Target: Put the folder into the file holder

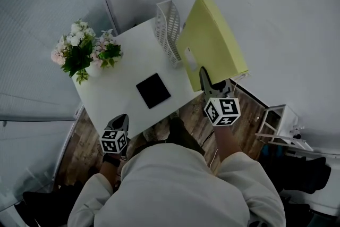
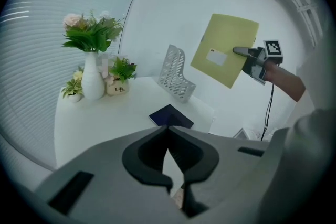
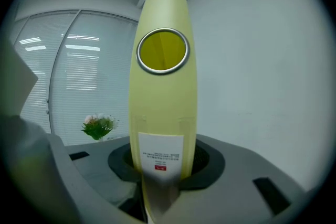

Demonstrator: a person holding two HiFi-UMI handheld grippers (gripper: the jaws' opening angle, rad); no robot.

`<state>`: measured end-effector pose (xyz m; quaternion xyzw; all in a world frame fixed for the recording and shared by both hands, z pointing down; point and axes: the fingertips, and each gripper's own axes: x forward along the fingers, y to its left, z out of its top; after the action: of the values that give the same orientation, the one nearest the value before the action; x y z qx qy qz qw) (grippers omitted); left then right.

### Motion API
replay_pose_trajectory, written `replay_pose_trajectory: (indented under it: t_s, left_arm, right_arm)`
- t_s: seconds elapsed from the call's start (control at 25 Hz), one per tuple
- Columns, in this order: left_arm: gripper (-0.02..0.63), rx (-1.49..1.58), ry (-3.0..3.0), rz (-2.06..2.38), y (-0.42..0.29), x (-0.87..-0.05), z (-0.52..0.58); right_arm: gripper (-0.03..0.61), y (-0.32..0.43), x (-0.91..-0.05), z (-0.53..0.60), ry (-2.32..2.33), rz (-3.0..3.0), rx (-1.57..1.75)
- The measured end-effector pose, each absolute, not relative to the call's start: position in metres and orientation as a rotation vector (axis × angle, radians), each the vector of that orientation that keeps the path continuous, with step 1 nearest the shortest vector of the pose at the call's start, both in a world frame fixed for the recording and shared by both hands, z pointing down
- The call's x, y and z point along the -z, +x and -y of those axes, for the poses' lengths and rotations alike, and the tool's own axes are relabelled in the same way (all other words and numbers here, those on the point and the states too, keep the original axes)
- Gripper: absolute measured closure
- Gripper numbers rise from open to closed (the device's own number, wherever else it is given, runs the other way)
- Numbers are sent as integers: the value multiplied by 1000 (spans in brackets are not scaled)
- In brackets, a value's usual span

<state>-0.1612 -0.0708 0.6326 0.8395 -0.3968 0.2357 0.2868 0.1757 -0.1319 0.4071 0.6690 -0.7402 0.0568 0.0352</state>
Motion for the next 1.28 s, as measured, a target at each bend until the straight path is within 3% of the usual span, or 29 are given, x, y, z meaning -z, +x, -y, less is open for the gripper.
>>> replay_pose_trajectory:
  t_s: [0.64,1.28]
  left_arm:
    - [604,-624,1995,1296,-139,-636,126]
    - [606,-733,1819,1292,-132,-673,123]
  right_arm:
    - [426,187,-456,305,1895,2420,-144]
    - [422,170,-553,338,1812,2462,-142]
